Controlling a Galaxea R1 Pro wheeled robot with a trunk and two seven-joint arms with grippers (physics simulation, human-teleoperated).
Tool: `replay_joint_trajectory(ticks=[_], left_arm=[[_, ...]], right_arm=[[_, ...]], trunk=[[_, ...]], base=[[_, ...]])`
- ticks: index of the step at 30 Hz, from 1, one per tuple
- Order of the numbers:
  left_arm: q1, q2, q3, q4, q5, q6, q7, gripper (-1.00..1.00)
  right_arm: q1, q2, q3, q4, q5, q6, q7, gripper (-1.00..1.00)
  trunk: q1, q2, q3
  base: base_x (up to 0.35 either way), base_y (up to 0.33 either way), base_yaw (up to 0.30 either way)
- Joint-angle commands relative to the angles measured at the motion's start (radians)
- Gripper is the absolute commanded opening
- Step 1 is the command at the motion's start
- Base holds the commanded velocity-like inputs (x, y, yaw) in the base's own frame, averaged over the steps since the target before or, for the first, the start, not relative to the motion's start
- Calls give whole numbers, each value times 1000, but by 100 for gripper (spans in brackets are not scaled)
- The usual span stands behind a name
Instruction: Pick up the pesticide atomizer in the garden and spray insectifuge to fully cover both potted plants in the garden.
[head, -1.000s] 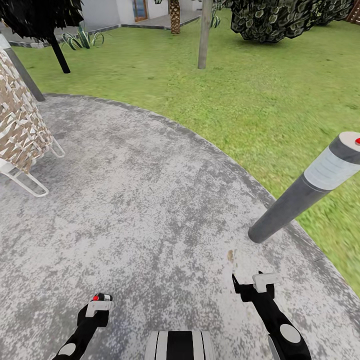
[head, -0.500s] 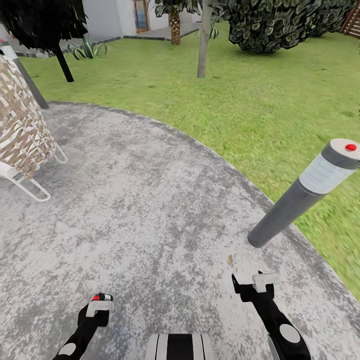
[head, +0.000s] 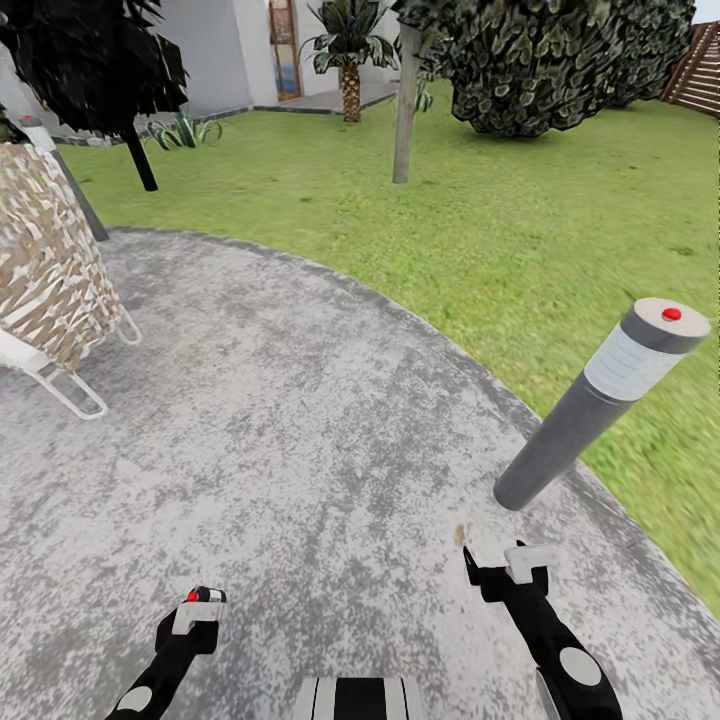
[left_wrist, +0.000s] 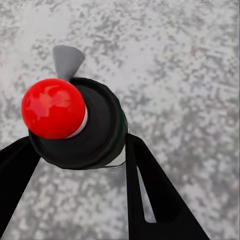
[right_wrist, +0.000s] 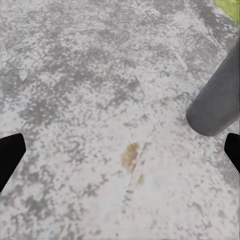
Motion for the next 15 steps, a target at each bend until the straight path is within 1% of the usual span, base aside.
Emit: replay_joint_trajectory(ticks=[1,8,10,15], left_arm=[[0,-1,9,1,-8,-3,-6,-100],[2,4,16,-1,-6,-4,-2,-100],[8,5,17,-1,-3,-5,1,-100],[44,7,20,-6,5,-7,7,-100]], right_arm=[[0,0,-2,-2,11,4,6,100],[1,-1,-5,9,13,3,5,100],[2,-3,-6,32,14,2,5,100],[3,-10,-12,115,14,-18,6,100]], trunk=[[-1,0,3],[-4,2,38],[-5,2,49],[-7,3,76]], base=[[0,0,0],[0,0,0],[0,0,0],[0,0,0]])
